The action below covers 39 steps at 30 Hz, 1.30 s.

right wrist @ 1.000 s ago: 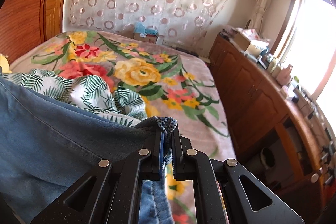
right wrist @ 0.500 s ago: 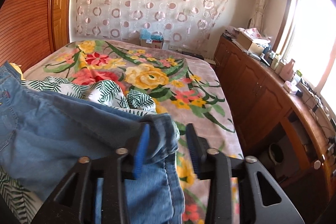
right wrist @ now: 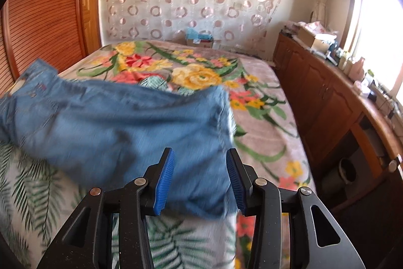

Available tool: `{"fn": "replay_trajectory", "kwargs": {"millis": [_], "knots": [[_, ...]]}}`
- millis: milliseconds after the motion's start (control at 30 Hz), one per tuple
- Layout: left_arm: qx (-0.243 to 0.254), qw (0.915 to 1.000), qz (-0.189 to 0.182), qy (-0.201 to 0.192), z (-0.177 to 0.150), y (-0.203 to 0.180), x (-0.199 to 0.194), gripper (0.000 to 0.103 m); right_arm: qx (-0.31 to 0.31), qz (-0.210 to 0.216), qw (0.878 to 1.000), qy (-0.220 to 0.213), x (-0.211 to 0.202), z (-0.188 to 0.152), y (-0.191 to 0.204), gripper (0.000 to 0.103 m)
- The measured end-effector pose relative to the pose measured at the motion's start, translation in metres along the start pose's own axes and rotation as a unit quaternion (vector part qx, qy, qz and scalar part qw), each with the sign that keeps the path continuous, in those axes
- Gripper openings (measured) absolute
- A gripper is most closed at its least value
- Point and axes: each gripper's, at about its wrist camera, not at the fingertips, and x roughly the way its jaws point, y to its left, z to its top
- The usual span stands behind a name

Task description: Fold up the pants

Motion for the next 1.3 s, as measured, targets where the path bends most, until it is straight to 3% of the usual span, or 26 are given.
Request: {"fn": "replay_trajectory", "kwargs": {"millis": [367,433,567,733,800,867,933,1033,1100,1200,1300], "knots": [[-0.008,0.9995,-0.01,0.027,-0.031,0.007,0.002,0.084,0.008,0.034,0.999,0.035,0.004,-0.024,0.001,0.044],[-0.008,0.999,-0.027,0.036,-0.033,0.007,0.005,0.075,0.003,0.037,0.998,0.044,0.012,-0.023,0.002,0.044],[0.002,0.9989,-0.022,0.041,-0.036,0.005,0.008,0.063,-0.009,0.037,0.998,0.057,0.025,-0.016,0.006,0.044],[0.001,0.9985,-0.016,0.053,-0.037,0.009,0.017,0.061,-0.04,0.002,0.997,0.059,0.034,-0.006,0.011,0.044],[-0.001,0.9983,-0.016,0.056,-0.038,0.01,0.02,0.061,-0.034,0.012,0.997,0.062,0.037,-0.003,0.009,0.044],[-0.001,0.9985,-0.018,0.052,-0.038,0.01,0.021,0.059,-0.036,0.012,0.997,0.064,0.039,-0.001,0.008,0.044],[0.001,0.9984,-0.025,0.05,-0.037,0.01,0.021,0.048,-0.042,0.012,0.997,0.066,0.043,-0.002,0.011,0.044],[0.009,0.9987,-0.02,0.046,-0.035,0.005,0.019,0.048,-0.045,0.008,0.997,0.064,0.045,-0.004,0.015,0.043],[0.007,0.9989,-0.02,0.042,-0.034,0.005,0.017,0.047,-0.048,0.017,0.997,0.063,0.047,-0.004,0.017,0.033],[0.008,0.9994,-0.017,0.027,-0.03,0.005,0.011,0.037,-0.064,0.019,0.996,0.06,0.046,-0.006,0.02,0.012],[0.015,0.9995,-0.014,0.025,-0.028,0.001,0.008,0.032,-0.077,0.013,0.995,0.057,0.045,-0.008,0.024,0.008]]}}
